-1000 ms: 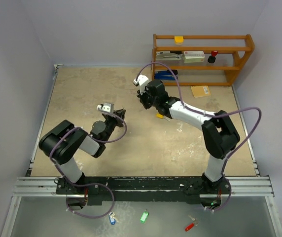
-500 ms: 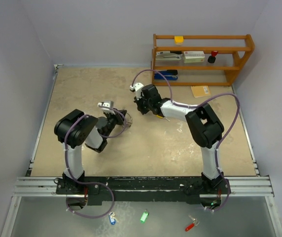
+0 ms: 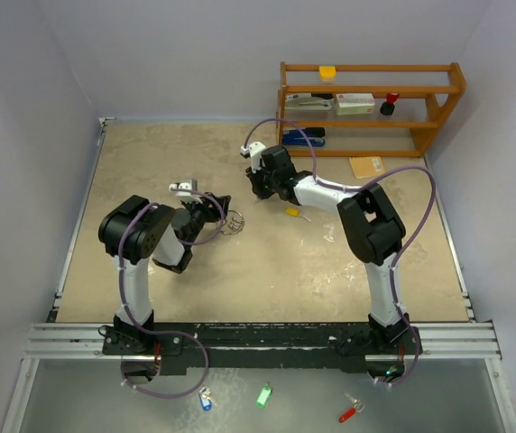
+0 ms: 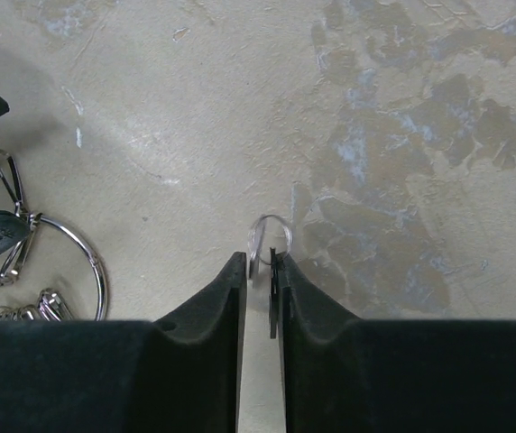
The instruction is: Remove the keys from the keyring
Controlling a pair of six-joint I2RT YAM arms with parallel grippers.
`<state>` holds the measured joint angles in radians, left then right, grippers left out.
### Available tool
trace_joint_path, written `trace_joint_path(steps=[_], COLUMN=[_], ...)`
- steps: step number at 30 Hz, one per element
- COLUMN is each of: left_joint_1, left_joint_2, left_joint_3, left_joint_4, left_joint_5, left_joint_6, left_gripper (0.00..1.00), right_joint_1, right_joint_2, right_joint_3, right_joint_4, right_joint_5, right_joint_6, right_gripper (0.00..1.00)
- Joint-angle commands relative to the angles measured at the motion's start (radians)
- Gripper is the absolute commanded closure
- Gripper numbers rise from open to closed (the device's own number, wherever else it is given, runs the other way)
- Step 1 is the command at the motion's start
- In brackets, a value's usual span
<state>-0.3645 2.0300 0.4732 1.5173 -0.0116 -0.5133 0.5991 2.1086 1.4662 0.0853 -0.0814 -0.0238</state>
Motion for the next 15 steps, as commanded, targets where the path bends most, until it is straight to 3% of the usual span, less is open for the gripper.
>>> trace_joint_path(steps=[1, 8, 15], left_joint_1=[0.005, 0.006, 0.005], left_joint_2=[-0.05, -0.214, -0.438], left_joint_3=[-0.016, -0.028, 0.034], left_joint_4=[0.202, 0.045, -0.395], left_joint_5=[-0.013, -0.02, -0.056], left_joint_6=[-0.004, 0.039, 0.122], left_gripper=[0.35, 0.31, 0.25], right_joint_1=[-0.001, -0.001, -0.001], right_joint_2=[0.011, -0.004, -0.088], right_joint_3=[0.043, 0.023, -0.032], right_joint_4=[-0.01, 0.005, 0.042], right_joint_5=[-0.005, -0.008, 0.044], right_joint_6=[0.0, 0.002, -0.022], right_gripper=[0.75, 0.58, 0.52])
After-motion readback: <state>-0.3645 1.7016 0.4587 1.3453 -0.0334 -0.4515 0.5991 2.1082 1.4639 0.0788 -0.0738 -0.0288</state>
